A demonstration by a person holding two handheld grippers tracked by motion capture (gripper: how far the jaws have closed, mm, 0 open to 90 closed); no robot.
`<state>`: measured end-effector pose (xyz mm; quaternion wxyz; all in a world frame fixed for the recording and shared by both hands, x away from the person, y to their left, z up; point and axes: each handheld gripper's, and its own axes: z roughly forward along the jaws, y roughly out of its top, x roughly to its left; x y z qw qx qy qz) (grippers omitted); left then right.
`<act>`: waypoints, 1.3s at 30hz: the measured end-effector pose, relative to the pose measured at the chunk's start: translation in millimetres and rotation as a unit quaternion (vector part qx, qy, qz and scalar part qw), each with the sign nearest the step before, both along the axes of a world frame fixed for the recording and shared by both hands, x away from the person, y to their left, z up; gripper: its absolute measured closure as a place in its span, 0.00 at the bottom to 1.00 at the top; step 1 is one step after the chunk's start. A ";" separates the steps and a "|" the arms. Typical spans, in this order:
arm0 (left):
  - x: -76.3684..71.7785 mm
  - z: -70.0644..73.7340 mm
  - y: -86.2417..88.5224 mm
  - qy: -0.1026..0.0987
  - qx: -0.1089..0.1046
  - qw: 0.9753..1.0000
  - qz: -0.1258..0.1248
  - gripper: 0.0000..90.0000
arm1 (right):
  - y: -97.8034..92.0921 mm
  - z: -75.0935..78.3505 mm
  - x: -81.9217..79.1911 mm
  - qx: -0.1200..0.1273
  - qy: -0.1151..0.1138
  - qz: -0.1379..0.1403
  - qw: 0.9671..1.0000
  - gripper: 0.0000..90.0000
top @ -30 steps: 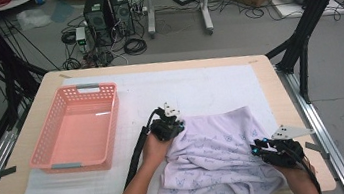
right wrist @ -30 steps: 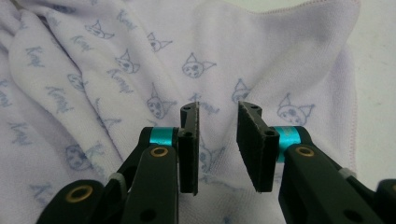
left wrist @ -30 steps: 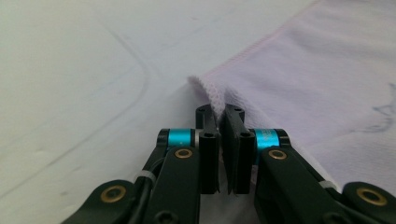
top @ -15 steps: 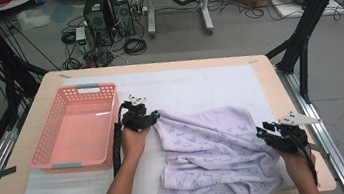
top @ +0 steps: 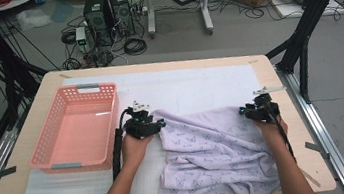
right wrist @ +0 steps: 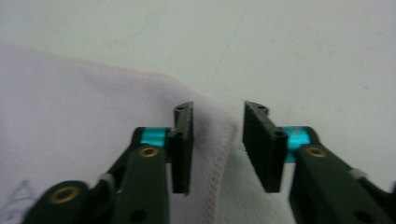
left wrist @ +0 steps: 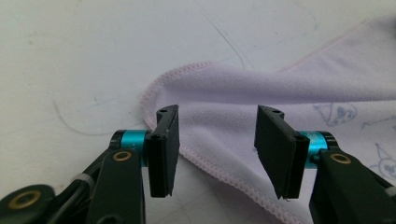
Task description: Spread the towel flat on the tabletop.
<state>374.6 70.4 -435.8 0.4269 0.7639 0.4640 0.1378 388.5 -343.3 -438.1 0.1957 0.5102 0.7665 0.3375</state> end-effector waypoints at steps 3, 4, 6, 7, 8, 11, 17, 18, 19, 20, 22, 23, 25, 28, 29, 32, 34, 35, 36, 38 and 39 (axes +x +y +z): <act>-0.4 -1.7 -3.2 0.007 0.011 1.000 -0.006 0.56 | 3.6 -3.4 9.9 -0.010 0.003 0.016 1.000 0.94; -1.1 -1.7 -4.6 0.007 0.009 1.000 -0.005 0.55 | 3.7 -2.3 14.0 -0.021 -0.001 0.014 1.000 0.95; -2.5 0.2 -6.4 0.007 0.013 1.000 -0.005 0.55 | 3.1 3.0 20.7 -0.075 -0.030 -0.013 0.997 0.96; -3.1 0.9 -7.0 0.007 0.016 1.000 -0.006 0.55 | 0.0 8.1 24.1 -0.085 -0.059 -0.043 0.994 0.96; -3.7 1.3 -8.4 0.008 0.016 1.000 -0.006 0.55 | -2.8 13.0 25.9 -0.090 -0.080 -0.071 0.990 0.96; -4.0 1.1 -11.6 0.008 0.016 1.000 -0.012 0.54 | -12.1 23.2 28.5 -0.100 -0.113 -0.127 0.980 0.96; 5.6 -7.1 -24.4 0.016 -0.004 1.000 -0.006 0.50 | -21.1 26.8 19.5 -0.032 -0.083 -0.102 0.991 0.73; 7.9 -8.0 -26.8 0.017 0.006 1.000 -0.008 0.49 | -22.3 29.3 16.7 -0.023 -0.081 -0.096 0.992 0.73; 10.9 -8.7 -30.6 0.018 0.023 0.999 -0.012 0.49 | -22.9 31.5 14.1 -0.017 -0.083 -0.092 0.992 0.72; 13.2 -8.8 -35.1 0.013 0.034 0.999 -0.014 0.48 | -23.0 34.8 10.6 -0.011 -0.084 -0.086 0.993 0.71; 17.6 -9.0 -44.5 0.008 0.041 0.999 -0.019 0.48 | -22.6 41.4 2.7 -0.006 -0.097 -0.070 0.993 0.70; 18.0 -9.2 -48.0 0.004 0.052 0.998 -0.020 0.48 | -22.4 44.7 -2.6 -0.006 -0.104 -0.063 0.993 0.70; 16.9 -10.4 -57.2 -0.021 0.085 0.996 -0.022 0.49 | -24.7 47.3 -9.5 -0.001 -0.110 -0.055 0.992 0.69; 19.8 -8.1 -60.7 -0.034 0.094 0.993 -0.065 0.86 | -30.1 47.4 -17.4 0.005 -0.109 -0.053 0.993 0.68; 22.7 -6.2 -63.1 -0.035 0.108 0.991 -0.066 0.91 | -31.6 46.5 -19.8 0.008 -0.108 -0.053 0.993 0.68; 39.4 -2.8 -53.1 -0.026 0.114 0.993 -0.015 0.94 | -35.5 42.7 -24.8 0.015 -0.099 -0.051 0.994 0.68; 49.8 -2.8 -37.8 -0.015 0.105 0.994 0.031 0.94 | -36.5 40.6 -28.0 0.024 -0.098 -0.045 0.994 0.68; 53.0 -2.9 -31.9 -0.014 0.105 0.993 0.046 0.94 | -36.4 38.8 -29.5 0.030 -0.098 -0.040 0.994 0.67; 57.1 -2.3 -24.2 -0.015 0.107 0.992 0.065 0.94 | -36.1 37.6 -30.2 0.031 -0.096 -0.038 0.994 0.67; 63.4 0.2 -8.9 -0.034 0.093 0.989 0.110 0.94 | -34.6 33.7 -30.3 0.034 -0.087 -0.029 0.995 0.65; 65.6 1.5 0.5 -0.045 0.091 0.985 0.139 0.94 | -32.8 32.2 -30.0 0.036 -0.081 -0.026 0.996 0.65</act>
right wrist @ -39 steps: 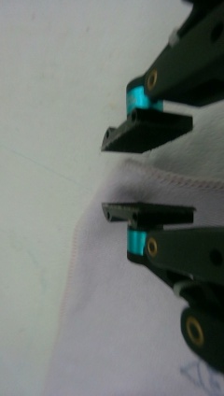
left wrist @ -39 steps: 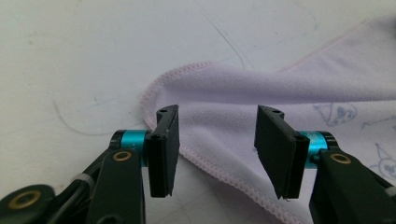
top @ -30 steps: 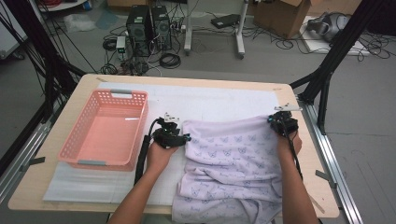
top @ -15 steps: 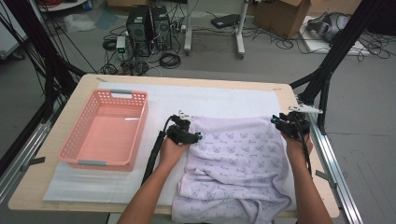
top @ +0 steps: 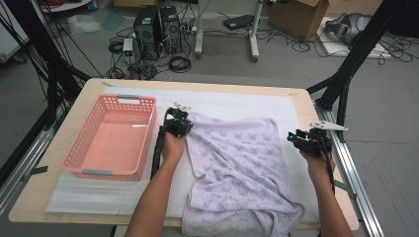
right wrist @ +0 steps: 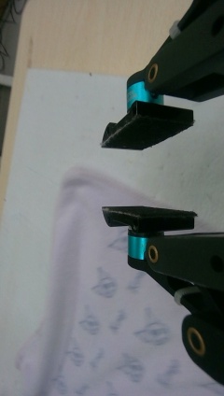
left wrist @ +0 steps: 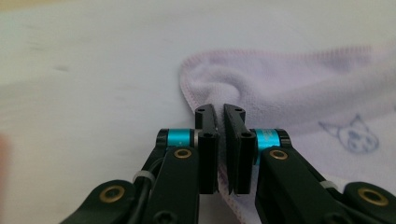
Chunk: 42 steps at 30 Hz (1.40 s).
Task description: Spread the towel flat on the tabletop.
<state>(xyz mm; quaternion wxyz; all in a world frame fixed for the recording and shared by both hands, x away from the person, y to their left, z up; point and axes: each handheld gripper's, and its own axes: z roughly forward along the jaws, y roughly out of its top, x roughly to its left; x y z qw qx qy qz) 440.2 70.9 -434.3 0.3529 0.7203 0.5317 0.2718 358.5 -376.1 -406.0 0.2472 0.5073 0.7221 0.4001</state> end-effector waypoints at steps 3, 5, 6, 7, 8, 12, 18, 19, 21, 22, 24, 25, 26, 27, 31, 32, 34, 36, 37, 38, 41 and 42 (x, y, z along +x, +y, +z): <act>2.8 -4.7 15.5 0.010 -0.043 0.999 0.020 0.91 | 7.5 -3.8 1.3 0.005 0.008 0.019 1.000 0.63; 2.2 -7.1 16.4 0.024 -0.055 0.998 0.008 0.75 | 13.6 -6.6 3.4 0.011 0.013 0.034 0.999 0.62; 1.2 -6.5 16.6 0.025 -0.063 0.998 -0.004 0.69 | 16.0 -8.3 5.2 0.017 0.013 0.041 0.999 0.61; 0.1 -4.9 16.0 0.023 -0.070 0.997 -0.010 0.64 | 18.3 -9.9 7.2 0.023 0.016 0.047 0.999 0.60; -1.3 -2.8 15.7 0.021 -0.077 0.997 -0.019 0.58 | 20.5 -11.8 9.5 0.028 0.019 0.050 0.998 0.59; -6.5 2.9 15.0 0.021 -0.085 0.995 -0.043 0.52 | 32.7 -23.6 20.7 0.035 0.042 0.071 0.996 0.57; -17.5 9.2 14.6 0.009 -0.089 0.994 -0.064 0.50 | 58.7 -40.9 30.3 -0.026 0.066 0.123 0.990 0.66; -20.5 8.7 14.3 0.008 -0.089 0.994 -0.067 0.50 | 59.5 -40.9 30.9 -0.034 0.062 0.124 0.990 0.75; -25.2 7.3 14.0 0.008 -0.088 0.993 -0.074 0.50 | 57.3 -40.7 35.0 -0.038 0.060 0.142 0.987 0.95; -29.0 5.9 13.6 0.008 -0.087 0.993 -0.078 0.50 | 56.4 -39.8 38.4 -0.043 0.060 0.145 0.987 0.96; -34.0 2.9 12.7 0.012 -0.086 0.993 -0.083 0.50 | 56.4 -35.3 48.1 -0.091 0.048 0.106 0.989 0.97; -37.3 0.7 12.4 0.019 -0.089 0.992 -0.088 0.50 | 54.9 -33.8 52.4 -0.097 0.043 0.088 0.990 0.97; -39.6 -0.6 11.9 0.021 -0.090 0.992 -0.089 0.50 | 50.9 -30.8 58.6 -0.104 0.030 0.051 0.993 0.97; -42.3 -1.3 11.0 0.031 -0.088 0.991 -0.095 0.50 | 48.0 -28.7 61.8 -0.110 0.021 0.024 0.993 0.97; -51.4 2.2 1.1 0.048 -0.074 0.987 -0.136 0.49 | 24.4 -24.8 67.7 -0.073 0.010 -0.069 0.995 0.95; -54.0 2.9 -1.6 0.042 -0.079 0.986 -0.142 0.49 | 21.9 -24.9 67.0 -0.066 0.013 -0.071 0.995 0.93; -57.4 1.6 -7.6 0.046 -0.079 0.984 -0.153 0.49 | 19.8 -22.7 63.2 -0.054 0.015 -0.062 0.997 0.79; -60.6 -3.3 -13.4 0.062 -0.082 0.982 -0.161 0.47 | 17.1 -17.0 58.1 -0.027 0.017 -0.046 0.998 0.71; -62.2 -4.8 -14.9 0.064 -0.081 0.981 -0.163 0.46 | 16.3 -12.0 53.7 -0.011 0.016 -0.036 0.999 0.69; -64.1 -7.1 -16.6 0.064 -0.080 0.981 -0.165 0.46 | 16.2 -8.7 50.8 -0.005 0.013 -0.030 0.999 0.67; -68.5 -12.3 -22.0 0.060 -0.069 0.982 -0.166 0.45 | 18.9 2.9 36.6 0.003 -0.004 0.000 1.000 0.65; -70.4 -12.9 -24.8 0.050 -0.054 0.984 -0.163 0.47 | 19.9 5.3 31.3 0.005 -0.013 0.008 1.000 0.65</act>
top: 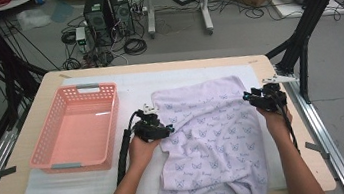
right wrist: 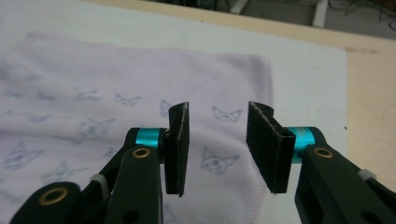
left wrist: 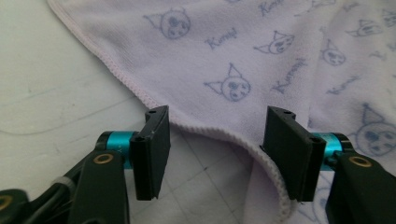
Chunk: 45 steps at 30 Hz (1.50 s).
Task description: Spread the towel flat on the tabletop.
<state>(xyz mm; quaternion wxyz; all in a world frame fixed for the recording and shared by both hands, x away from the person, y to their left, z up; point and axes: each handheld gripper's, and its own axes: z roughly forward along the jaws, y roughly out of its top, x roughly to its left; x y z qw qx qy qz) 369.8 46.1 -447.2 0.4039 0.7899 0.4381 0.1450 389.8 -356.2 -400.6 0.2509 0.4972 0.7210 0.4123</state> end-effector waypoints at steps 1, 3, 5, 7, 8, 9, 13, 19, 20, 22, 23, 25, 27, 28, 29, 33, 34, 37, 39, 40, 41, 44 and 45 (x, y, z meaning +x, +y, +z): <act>-1.4 0.3 -1.8 -0.009 0.019 1.000 0.003 0.54 | 1.3 1.4 -6.1 0.001 -0.003 0.007 1.000 0.64; -0.2 0.7 -3.0 -0.005 0.012 1.000 -0.024 0.90 | 2.4 0.7 -13.5 -0.002 -0.003 0.018 1.000 0.64; 2.9 3.0 -9.2 -0.017 0.038 0.999 -0.018 0.96 | 2.3 -2.5 -19.8 0.000 0.000 0.030 1.000 0.63; 13.2 4.0 -8.3 -0.024 0.040 0.999 0.018 0.97 | 1.0 -7.7 -24.1 0.011 0.008 0.035 0.999 0.63; 20.6 5.1 -3.3 -0.027 0.032 0.998 0.047 0.97 | 0.0 -10.7 -25.7 0.010 0.012 0.034 0.999 0.63; 30.2 6.1 4.0 -0.030 0.012 0.996 0.083 0.97 | -0.5 -13.5 -27.3 0.009 0.019 0.031 0.999 0.63; 50.7 10.7 23.1 -0.049 0.006 0.987 0.152 0.97 | -3.5 -21.9 -37.6 0.005 0.029 0.034 0.999 0.60; 53.4 2.5 34.2 -0.016 -0.032 0.989 0.146 0.77 | -1.6 -35.3 -46.9 0.010 0.055 0.051 0.997 0.53; 51.6 3.7 34.8 -0.013 -0.046 0.989 0.142 0.70 | 0.4 -37.2 -46.9 0.008 0.060 0.052 0.997 0.53; 46.4 7.6 33.9 -0.014 -0.059 0.991 0.122 0.62 | 7.7 -43.4 -45.0 -0.004 0.074 0.068 0.995 0.56; 44.4 9.0 33.4 -0.016 -0.060 0.991 0.116 0.58 | 11.7 -46.0 -44.0 -0.019 0.081 0.074 0.994 0.59; 37.0 12.7 32.3 -0.018 -0.063 0.993 0.099 0.55 | 16.5 -46.5 -43.0 -0.051 0.070 0.078 0.993 0.79; 29.3 15.0 30.5 -0.020 -0.051 0.995 0.087 0.53 | 17.8 -44.4 -38.6 -0.078 0.061 0.084 0.991 0.95; 26.0 16.2 29.4 -0.018 -0.046 0.996 0.078 0.53 | 18.2 -44.2 -35.0 -0.089 0.056 0.076 0.992 0.96; 24.2 17.3 28.5 -0.013 -0.041 0.997 0.070 0.52 | 18.4 -43.8 -30.5 -0.107 0.050 0.058 0.991 0.96; 11.8 23.8 21.4 -0.009 -0.036 0.999 0.035 0.51 | 12.6 -44.3 -12.8 -0.151 0.023 -0.019 0.988 0.96; 8.8 24.1 20.5 -0.012 -0.039 0.999 0.030 0.52 | 7.5 -45.3 -8.5 -0.148 0.023 -0.050 0.988 0.96; -1.7 18.9 16.0 -0.005 -0.045 0.999 -0.001 0.52 | -2.8 -45.7 -6.9 -0.092 0.034 -0.073 0.992 0.91; -7.5 12.4 13.9 0.005 -0.049 0.999 -0.019 0.53 | -4.6 -42.8 -10.7 -0.080 0.032 -0.069 0.994 0.80; -9.8 9.5 12.9 0.008 -0.048 0.999 -0.025 0.52 | -5.8 -39.8 -14.2 -0.075 0.026 -0.066 0.995 0.78; -11.6 6.6 11.3 0.010 -0.049 0.998 -0.028 0.51 | -6.9 -36.9 -17.7 -0.068 0.018 -0.065 0.995 0.73; -13.5 0.5 4.8 0.024 -0.036 0.998 -0.046 0.49 | -11.0 -29.6 -27.2 -0.037 0.014 -0.049 0.998 0.70; -15.5 -0.5 0.5 0.014 -0.024 0.998 -0.049 0.48 | -12.0 -27.9 -31.1 -0.029 0.012 -0.041 0.999 0.69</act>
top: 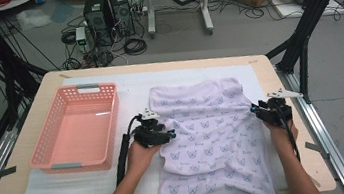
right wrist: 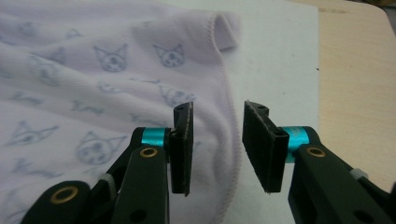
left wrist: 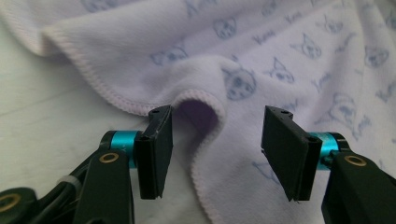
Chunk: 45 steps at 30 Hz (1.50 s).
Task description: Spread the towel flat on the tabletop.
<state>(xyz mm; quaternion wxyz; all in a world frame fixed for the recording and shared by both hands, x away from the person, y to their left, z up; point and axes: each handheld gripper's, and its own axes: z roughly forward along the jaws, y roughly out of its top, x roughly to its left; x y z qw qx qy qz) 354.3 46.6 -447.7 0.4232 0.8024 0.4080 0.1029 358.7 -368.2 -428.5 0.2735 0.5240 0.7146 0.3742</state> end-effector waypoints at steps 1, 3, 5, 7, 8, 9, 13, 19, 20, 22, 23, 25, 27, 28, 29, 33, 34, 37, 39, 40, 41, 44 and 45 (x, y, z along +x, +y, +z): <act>-2.5 0.2 -4.8 -0.013 0.018 1.000 0.000 0.47 | -0.6 1.1 -3.8 0.009 -0.002 0.008 1.000 0.68; -7.3 0.1 -12.7 -0.052 0.061 0.997 -0.012 0.60 | -0.3 1.9 -11.2 0.016 -0.006 0.017 1.000 0.68; -8.2 1.4 -16.9 -0.051 0.061 0.997 -0.020 0.93 | 0.3 0.6 -16.0 0.019 -0.006 0.025 0.999 0.67; -4.5 1.9 -18.7 -0.064 0.071 0.995 -0.001 0.97 | 1.5 -0.8 -18.7 0.025 -0.005 0.029 0.999 0.67; 0.1 2.1 -14.3 -0.068 0.069 0.995 0.021 0.97 | 2.4 -1.1 -19.6 0.026 -0.005 0.032 0.999 0.67; 5.0 1.9 -8.6 -0.067 0.060 0.995 0.041 0.97 | 3.4 -0.9 -20.7 0.027 -0.003 0.035 0.999 0.66; 28.1 3.3 23.6 -0.063 0.045 0.989 0.130 0.97 | 8.7 1.5 -25.3 0.037 0.003 0.066 0.997 0.64; 36.2 1.2 38.3 -0.062 0.013 0.986 0.157 0.96 | 26.4 -5.9 -33.3 0.025 0.032 0.126 0.991 0.56; 35.3 1.5 36.9 -0.056 -0.001 0.987 0.151 0.88 | 30.5 -10.7 -33.3 0.033 0.051 0.140 0.988 0.56; 32.0 4.5 35.2 -0.045 -0.017 0.989 0.138 0.66 | 37.4 -18.3 -31.6 0.022 0.073 0.161 0.984 0.60; 29.6 6.0 34.7 -0.047 -0.020 0.990 0.130 0.62 | 41.6 -20.6 -31.7 -0.006 0.063 0.163 0.985 0.68; 25.5 8.4 33.7 -0.048 -0.021 0.991 0.122 0.57 | 41.3 -18.4 -28.5 -0.017 0.060 0.159 0.985 0.96; 20.4 10.8 34.8 -0.047 -0.025 0.992 0.112 0.55 | 39.3 -16.7 -20.9 -0.051 0.047 0.131 0.989 0.97; 18.0 11.7 35.3 -0.046 -0.025 0.993 0.109 0.54 | 35.7 -16.4 -14.9 -0.063 0.034 0.097 0.993 0.97; 13.7 12.0 35.5 -0.045 -0.032 0.993 0.103 0.54 | 32.4 -16.1 -10.9 -0.070 0.027 0.074 0.994 0.97; -2.0 9.2 35.8 -0.017 -0.066 0.996 0.060 0.51 | 10.8 -21.7 2.8 -0.039 0.025 -0.021 0.999 0.90; -6.4 7.8 34.7 -0.018 -0.070 0.996 0.052 0.51 | 8.1 -21.9 2.5 -0.021 0.028 -0.033 0.999 0.81; -10.5 5.1 28.1 -0.009 -0.039 0.999 0.030 0.49 | 6.5 -16.3 -3.7 -0.011 0.017 -0.026 0.999 0.76; -11.3 3.1 22.4 0.001 -0.037 0.999 0.019 0.48 | 5.3 -11.2 -10.3 0.004 0.006 -0.019 1.000 0.72; -12.4 2.6 18.9 0.002 -0.038 0.999 0.014 0.48 | 4.5 -8.9 -13.4 0.011 0.004 -0.012 1.000 0.71; -13.2 2.1 15.8 0.002 -0.032 0.999 0.008 0.48 | 4.5 -7.1 -16.5 0.014 0.001 -0.007 1.000 0.70; -14.6 -1.5 8.0 0.001 -0.015 1.000 -0.004 0.50 | 4.0 -3.1 -26.1 0.021 -0.003 0.014 1.000 0.68; -15.3 -1.8 6.5 -0.005 -0.009 1.000 -0.002 0.51 | 4.0 -2.4 -29.2 0.019 -0.003 0.021 1.000 0.68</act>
